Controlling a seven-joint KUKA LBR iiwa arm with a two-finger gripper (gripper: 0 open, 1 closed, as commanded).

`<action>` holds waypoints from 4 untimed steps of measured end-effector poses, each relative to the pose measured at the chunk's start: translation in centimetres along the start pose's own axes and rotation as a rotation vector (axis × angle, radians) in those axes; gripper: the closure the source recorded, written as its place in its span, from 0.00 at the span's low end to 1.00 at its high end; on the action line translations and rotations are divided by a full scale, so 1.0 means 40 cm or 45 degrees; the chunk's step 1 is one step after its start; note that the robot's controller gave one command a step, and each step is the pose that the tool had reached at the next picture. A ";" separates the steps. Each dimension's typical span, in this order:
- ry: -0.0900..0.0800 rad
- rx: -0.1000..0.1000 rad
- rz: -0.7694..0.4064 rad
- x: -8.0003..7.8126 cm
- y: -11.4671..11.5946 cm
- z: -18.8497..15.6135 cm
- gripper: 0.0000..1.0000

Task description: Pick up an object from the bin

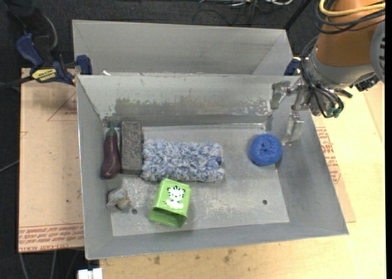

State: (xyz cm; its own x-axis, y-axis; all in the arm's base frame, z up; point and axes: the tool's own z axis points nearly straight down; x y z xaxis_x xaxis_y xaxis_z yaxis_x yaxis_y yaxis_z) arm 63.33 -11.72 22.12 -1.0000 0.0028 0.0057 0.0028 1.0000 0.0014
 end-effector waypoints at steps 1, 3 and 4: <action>-0.011 0.002 -0.003 -0.004 0.001 -0.013 0.00; -0.005 -0.001 0.098 0.039 -0.037 0.227 0.00; -0.013 0.000 0.128 0.034 -0.044 0.211 0.00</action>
Offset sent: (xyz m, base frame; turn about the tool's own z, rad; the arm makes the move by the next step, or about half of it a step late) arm -0.0174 -0.0195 -0.1512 0.0329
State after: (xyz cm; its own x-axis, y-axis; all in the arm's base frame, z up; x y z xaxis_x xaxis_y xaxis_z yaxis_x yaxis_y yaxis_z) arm 61.91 -13.46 13.68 -0.9946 0.1036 -0.0040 0.1036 0.9946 0.0011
